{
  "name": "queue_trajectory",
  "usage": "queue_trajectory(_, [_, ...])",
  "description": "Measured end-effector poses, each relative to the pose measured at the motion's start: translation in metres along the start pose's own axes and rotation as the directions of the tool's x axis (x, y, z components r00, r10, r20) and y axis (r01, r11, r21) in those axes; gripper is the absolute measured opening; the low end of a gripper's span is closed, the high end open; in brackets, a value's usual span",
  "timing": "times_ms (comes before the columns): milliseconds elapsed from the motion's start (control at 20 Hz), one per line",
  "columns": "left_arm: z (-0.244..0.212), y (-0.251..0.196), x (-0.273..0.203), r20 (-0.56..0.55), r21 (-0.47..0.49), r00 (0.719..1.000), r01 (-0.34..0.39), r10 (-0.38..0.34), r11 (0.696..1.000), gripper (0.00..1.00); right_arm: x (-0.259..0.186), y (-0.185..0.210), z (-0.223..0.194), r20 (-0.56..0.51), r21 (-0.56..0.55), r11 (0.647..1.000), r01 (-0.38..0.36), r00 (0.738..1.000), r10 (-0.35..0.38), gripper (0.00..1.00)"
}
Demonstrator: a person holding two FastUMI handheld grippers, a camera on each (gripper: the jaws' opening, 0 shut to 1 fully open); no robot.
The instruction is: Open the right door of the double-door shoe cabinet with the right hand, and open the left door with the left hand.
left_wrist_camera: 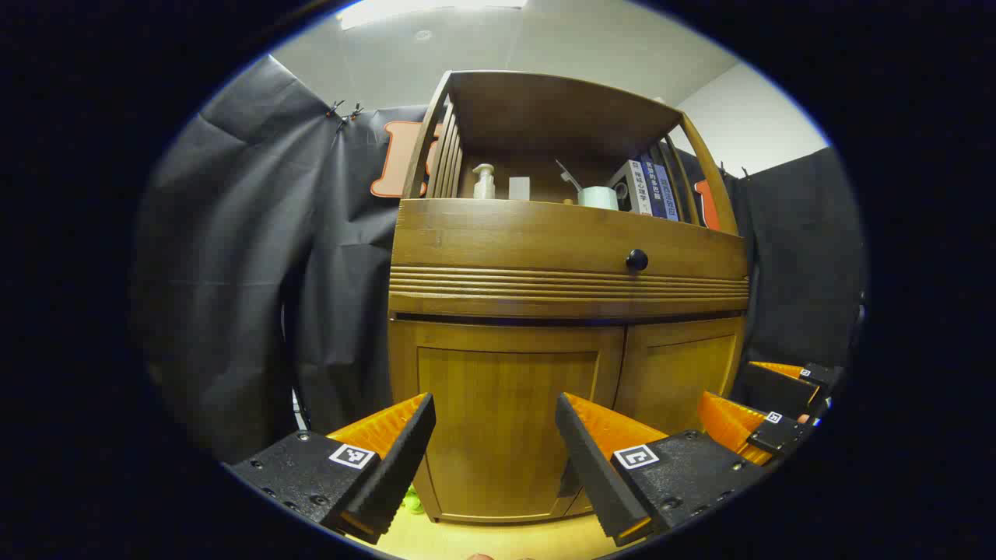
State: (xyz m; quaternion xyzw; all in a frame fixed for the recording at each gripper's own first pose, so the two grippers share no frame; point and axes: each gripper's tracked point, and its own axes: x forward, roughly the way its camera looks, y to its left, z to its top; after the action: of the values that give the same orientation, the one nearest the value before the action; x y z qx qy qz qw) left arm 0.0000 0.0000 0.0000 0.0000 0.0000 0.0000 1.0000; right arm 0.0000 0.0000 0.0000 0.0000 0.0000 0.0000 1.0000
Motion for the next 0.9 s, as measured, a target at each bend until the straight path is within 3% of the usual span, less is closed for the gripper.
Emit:
queue_trajectory(100, [0.000,0.004,-0.002,-0.001,0.004,1.000,-0.012,0.012,1.000,0.96,0.004,0.002,-0.006,-0.008,0.003,1.000,-0.007,1.000,0.007,0.97])
queue_trajectory(150, [0.000,0.005,-0.004,-0.002,0.005,1.000,-0.017,0.017,1.000,0.92,0.004,0.004,-0.010,-0.014,0.006,1.000,-0.010,1.000,0.010,0.98])
queue_trajectory(400, [0.002,0.014,-0.010,0.002,0.013,0.999,-0.040,0.040,0.999,0.96,0.007,0.009,-0.022,-0.041,0.011,1.000,-0.022,0.999,0.023,0.98])
queue_trajectory(700, [0.009,0.021,-0.015,0.018,0.013,0.998,-0.056,0.056,0.998,0.92,0.009,0.006,-0.030,-0.053,0.006,1.000,-0.002,0.999,0.002,0.97])
queue_trajectory(900, [0.016,0.027,-0.022,0.032,0.015,0.997,-0.064,0.064,0.998,0.92,0.022,0.007,-0.061,-0.129,0.018,1.000,0.009,0.992,-0.007,0.97])
